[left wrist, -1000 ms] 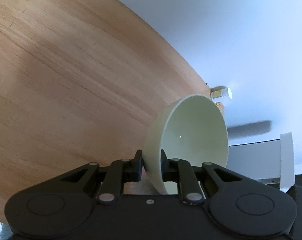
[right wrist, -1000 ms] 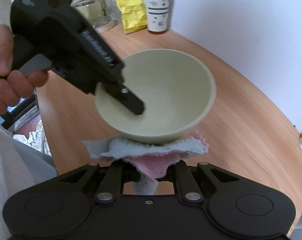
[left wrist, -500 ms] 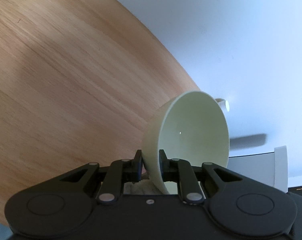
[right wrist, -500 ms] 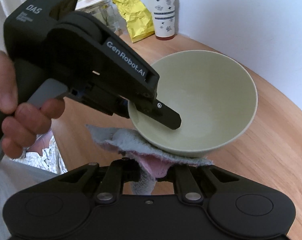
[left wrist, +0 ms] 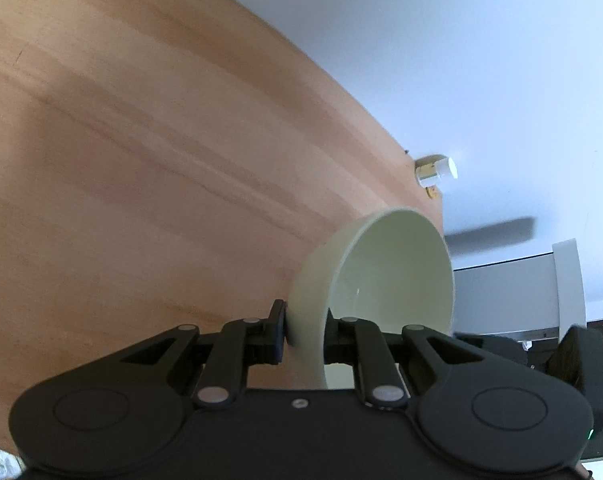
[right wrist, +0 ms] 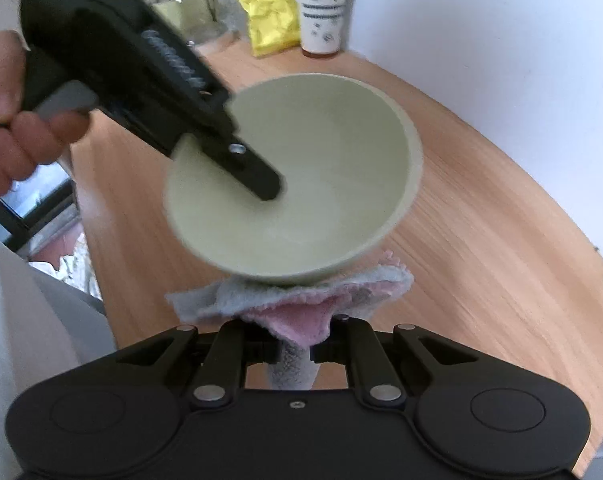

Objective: Clean bowl
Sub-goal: 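Wipe the bowl's outer base with the cloth in the right gripper while the left gripper holds the bowl, then rub the cloth along the bowl's outer wall with the right gripper while the left gripper holds the rim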

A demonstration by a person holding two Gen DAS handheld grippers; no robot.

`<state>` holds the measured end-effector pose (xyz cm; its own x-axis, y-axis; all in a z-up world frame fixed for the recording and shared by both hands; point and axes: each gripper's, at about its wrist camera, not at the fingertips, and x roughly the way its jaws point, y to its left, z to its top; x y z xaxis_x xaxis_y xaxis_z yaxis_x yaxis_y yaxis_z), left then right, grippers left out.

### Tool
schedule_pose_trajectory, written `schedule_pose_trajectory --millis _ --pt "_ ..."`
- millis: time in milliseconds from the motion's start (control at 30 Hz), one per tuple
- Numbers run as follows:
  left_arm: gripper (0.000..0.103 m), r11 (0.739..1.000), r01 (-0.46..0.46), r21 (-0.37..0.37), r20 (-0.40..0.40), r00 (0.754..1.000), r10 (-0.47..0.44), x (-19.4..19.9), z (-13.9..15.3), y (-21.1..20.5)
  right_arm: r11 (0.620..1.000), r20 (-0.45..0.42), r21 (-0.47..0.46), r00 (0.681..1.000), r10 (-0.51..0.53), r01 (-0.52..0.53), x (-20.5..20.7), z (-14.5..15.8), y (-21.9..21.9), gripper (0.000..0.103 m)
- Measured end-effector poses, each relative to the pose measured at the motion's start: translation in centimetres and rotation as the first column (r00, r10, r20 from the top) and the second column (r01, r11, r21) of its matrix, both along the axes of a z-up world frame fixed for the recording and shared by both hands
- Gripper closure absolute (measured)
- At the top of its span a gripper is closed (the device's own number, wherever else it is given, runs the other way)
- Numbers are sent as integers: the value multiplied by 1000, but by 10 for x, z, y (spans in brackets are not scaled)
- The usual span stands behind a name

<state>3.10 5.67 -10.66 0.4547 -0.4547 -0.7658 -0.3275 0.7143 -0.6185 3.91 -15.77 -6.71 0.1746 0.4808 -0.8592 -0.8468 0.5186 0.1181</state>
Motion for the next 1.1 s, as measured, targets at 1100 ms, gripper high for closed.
schedule_pose_trajectory --millis 1100 --pt "91 999 -32 23 -9 999 33 14 -9 -7 184 -952 188 225 -209 965 58 -90 -126 89"
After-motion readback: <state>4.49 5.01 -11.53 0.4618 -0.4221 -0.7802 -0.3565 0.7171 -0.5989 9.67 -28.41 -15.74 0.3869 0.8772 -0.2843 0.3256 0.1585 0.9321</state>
